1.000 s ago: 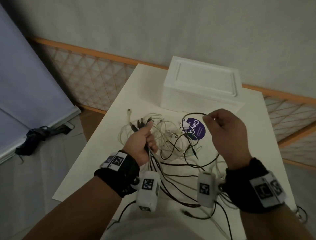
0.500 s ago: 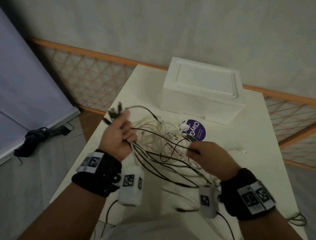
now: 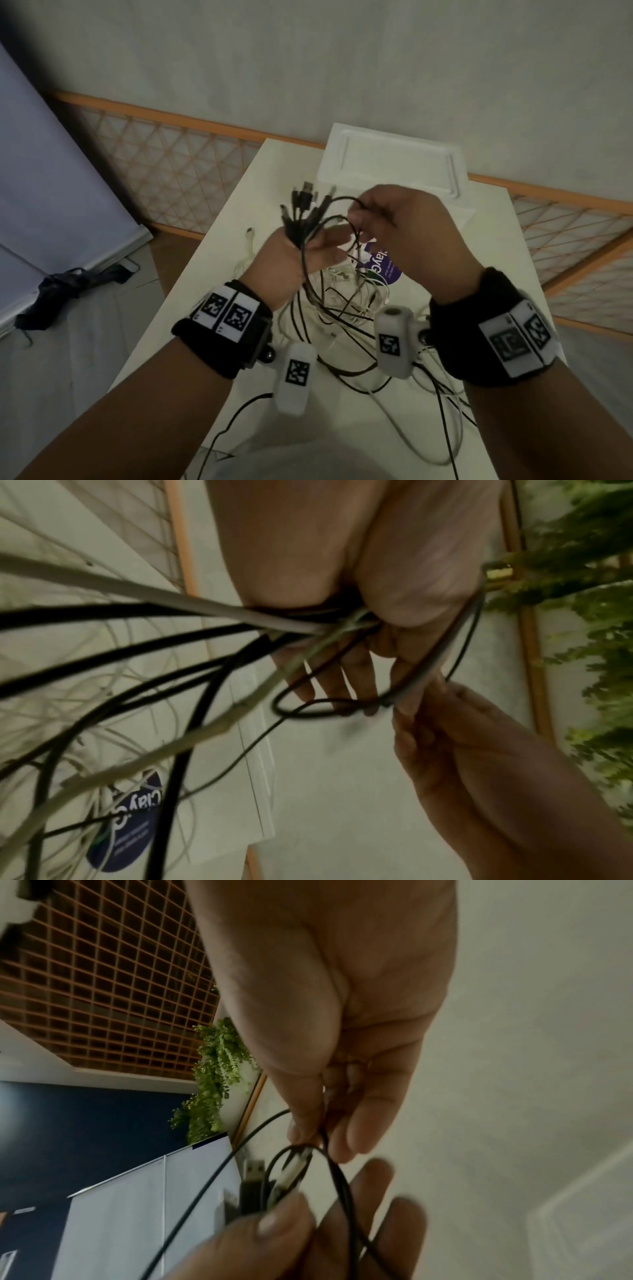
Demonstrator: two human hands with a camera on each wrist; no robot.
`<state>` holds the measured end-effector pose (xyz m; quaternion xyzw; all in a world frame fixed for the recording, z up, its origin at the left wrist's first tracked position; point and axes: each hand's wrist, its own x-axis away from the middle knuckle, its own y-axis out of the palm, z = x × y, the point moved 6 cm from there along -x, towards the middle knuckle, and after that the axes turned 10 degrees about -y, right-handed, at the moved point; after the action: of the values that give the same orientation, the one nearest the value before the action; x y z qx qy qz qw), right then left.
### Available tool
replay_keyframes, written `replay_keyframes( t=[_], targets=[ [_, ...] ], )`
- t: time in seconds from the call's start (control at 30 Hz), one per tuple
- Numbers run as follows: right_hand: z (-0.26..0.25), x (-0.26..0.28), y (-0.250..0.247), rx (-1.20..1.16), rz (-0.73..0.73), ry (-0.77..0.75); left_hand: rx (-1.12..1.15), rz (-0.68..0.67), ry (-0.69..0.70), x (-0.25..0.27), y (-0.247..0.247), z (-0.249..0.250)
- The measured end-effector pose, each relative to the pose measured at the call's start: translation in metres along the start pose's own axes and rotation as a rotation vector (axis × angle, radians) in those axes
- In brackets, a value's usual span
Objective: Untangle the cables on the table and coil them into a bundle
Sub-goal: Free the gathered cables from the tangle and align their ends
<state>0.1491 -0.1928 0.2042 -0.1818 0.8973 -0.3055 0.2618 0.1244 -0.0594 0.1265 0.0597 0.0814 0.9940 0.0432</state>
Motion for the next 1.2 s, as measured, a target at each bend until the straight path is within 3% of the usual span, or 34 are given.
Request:
replay_keyframes(
  t=[0.1, 0.2, 0.27, 0.4, 0.53, 0.67, 0.87, 0.93, 0.97, 1.03, 1.07, 1.2],
  targets=[
    [-0.006, -0.007, -0.004, -0.091, 0.098, 0.001, 0.046, -0.073, 0.015, 0.0, 0.014, 0.009],
    [0.002, -0.004, -0.007, -0.28, 0.206, 0.018, 0.144, 0.05, 0.025, -0.003, 0.005, 0.011],
    [0.015, 0.002, 0.0, -0.244, 0.208, 0.025, 0.231, 0.078, 0.039, -0.004, 0.0, 0.013],
    [0.036, 0.016, 0.035, -0.197, -0.042, 0.062, 0.308, 0.055, 0.064, -0.004, -0.002, 0.018],
    [0.041, 0.027, 0.065, -0.116, -0.295, -0.003, 0.339, 0.062, 0.057, -0.004, -0.005, 0.023],
    [0.056, 0.03, 0.08, 0.023, -0.351, -0.001, 0.385, 0.049, 0.064, -0.001, -0.006, 0.036],
    [0.065, 0.037, 0.096, 0.03, -0.638, -0.115, 0.402, 0.057, 0.071, 0.0, -0.008, 0.041],
    [0.066, 0.031, 0.089, 0.019, -0.577, -0.064, 0.407, 0.057, 0.078, -0.001, -0.011, 0.039],
    [0.066, 0.026, 0.079, -0.086, -0.483, 0.043, 0.407, 0.056, 0.083, -0.003, -0.013, 0.037],
    [0.059, 0.017, 0.058, -0.457, -0.226, 0.25, 0.388, 0.024, 0.066, -0.006, -0.016, 0.032],
    [0.05, 0.012, 0.045, -0.611, -0.107, 0.284, 0.378, -0.006, 0.043, -0.006, -0.015, 0.028],
    [0.003, -0.007, 0.0, -0.725, 0.176, 0.089, 0.235, -0.081, -0.04, -0.006, 0.0, 0.007]
  ],
)
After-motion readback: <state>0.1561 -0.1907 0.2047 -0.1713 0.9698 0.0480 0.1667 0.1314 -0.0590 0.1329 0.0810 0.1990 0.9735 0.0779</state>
